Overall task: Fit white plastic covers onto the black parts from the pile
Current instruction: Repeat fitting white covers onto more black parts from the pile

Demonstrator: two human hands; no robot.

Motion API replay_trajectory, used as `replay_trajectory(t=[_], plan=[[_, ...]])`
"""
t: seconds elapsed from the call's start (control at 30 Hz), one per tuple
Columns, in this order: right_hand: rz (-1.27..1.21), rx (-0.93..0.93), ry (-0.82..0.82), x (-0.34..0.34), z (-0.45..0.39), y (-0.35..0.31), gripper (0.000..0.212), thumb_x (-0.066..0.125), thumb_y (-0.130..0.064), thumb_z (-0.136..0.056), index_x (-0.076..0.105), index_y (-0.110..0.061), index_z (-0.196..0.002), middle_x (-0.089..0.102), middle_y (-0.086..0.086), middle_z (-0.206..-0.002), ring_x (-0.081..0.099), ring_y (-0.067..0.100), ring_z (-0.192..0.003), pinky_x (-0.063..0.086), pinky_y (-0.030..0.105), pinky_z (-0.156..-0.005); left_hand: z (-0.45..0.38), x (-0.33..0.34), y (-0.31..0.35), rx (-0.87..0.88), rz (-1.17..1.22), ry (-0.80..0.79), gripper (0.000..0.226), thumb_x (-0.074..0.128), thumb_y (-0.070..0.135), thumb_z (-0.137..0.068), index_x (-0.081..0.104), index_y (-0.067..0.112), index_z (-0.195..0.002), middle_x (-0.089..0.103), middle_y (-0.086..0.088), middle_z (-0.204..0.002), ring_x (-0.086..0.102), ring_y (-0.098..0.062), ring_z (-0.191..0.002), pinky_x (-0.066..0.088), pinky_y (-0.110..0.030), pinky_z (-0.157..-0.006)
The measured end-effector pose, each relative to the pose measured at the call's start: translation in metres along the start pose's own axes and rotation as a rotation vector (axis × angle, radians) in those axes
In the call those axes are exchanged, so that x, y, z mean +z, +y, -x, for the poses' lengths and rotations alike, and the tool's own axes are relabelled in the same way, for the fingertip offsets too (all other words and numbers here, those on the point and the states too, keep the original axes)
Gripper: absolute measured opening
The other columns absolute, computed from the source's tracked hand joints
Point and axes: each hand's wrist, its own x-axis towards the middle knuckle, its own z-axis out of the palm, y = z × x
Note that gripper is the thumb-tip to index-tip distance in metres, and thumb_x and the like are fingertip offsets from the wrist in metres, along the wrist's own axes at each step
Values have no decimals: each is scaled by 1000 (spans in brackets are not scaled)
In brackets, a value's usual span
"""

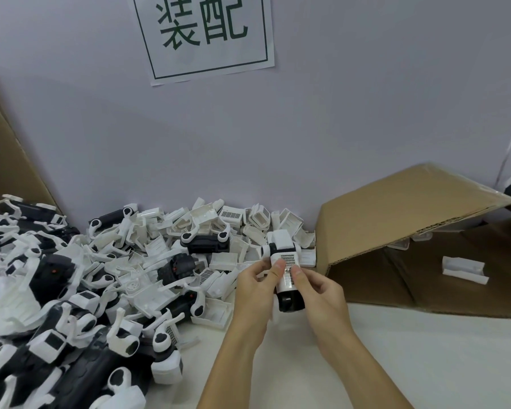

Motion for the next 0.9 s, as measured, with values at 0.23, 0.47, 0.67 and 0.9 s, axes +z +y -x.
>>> replay_trajectory(t=[0.23,0.47,0.67,0.9], plan=[[297,-163,14,11,12,10,49,78,-25,-85,55,-30,-128,63,-16,-119,58,0,-111,53,29,-90,-4,4,15,-185,338,124,39,80,23,-71,69,-1,-101,76,-20,-99,72,-30,-81,61,-40,-69],[203,-209,264,2,2,0,11,62,-35,-93,71,-30,-90,71,-13,-78,67,10,-80,49,18,-63,-5,-9,23,-171,104,204,50,72,46,-86,71,-4,-83,77,-15,-84,75,-25,-73,61,-30,-61],[-63,74,219,-3,-1,-11,49,51,-41,-101,76,-21,-63,65,-4,-65,63,27,-58,47,31,-45,-8,-20,31,23,-69,312,33,66,53,-88,65,21,-95,65,2,-90,63,-17,-81,57,-36,-73],[6,1,36,-2,4,-9,24,57,-27,-100,76,-21,-86,73,9,-89,70,26,-75,59,44,-64,-3,-5,32,-12,182,79,46,79,33,-76,61,16,-115,66,-21,-112,67,-42,-105,62,-46,-77]])
